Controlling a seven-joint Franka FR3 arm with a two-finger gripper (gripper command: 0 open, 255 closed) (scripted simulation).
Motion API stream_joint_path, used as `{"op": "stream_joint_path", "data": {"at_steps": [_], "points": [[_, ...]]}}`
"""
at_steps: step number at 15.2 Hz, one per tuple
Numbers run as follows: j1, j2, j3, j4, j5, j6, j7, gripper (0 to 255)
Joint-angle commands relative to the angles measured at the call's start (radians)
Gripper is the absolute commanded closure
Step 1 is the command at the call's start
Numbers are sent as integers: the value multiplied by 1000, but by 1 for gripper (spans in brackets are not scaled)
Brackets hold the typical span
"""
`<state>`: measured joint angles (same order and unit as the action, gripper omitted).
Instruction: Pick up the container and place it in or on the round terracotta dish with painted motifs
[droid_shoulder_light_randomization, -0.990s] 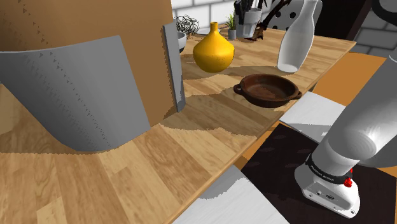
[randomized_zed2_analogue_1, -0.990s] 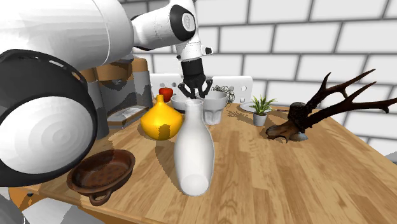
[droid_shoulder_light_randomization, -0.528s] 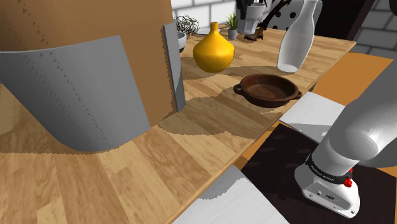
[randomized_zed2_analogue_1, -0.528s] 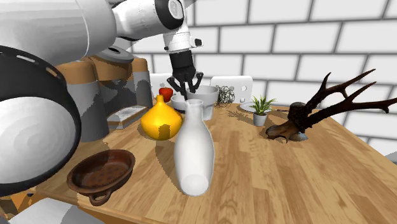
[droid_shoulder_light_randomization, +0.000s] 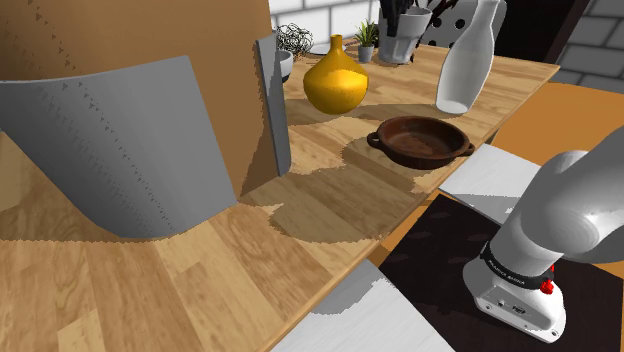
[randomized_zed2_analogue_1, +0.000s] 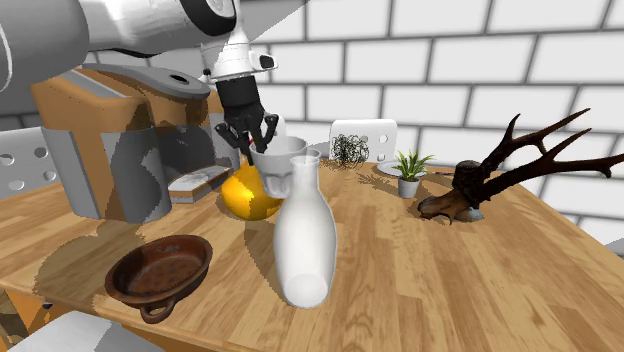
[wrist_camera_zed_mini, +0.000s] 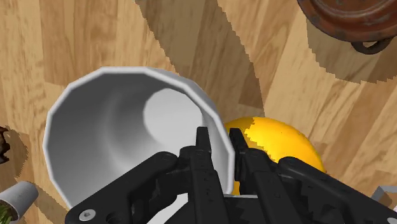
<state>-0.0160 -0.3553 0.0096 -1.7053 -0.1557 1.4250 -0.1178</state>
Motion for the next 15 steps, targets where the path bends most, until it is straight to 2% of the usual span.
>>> {"op": "stream_joint_path", "data": {"at_steps": [1, 8, 15], "points": [[11, -59, 24, -46, 7, -20, 33, 255], [49, -207, 122, -133, 55, -97, 156, 255], [84, -314, 231, -160, 131, -187, 288, 255]]}}
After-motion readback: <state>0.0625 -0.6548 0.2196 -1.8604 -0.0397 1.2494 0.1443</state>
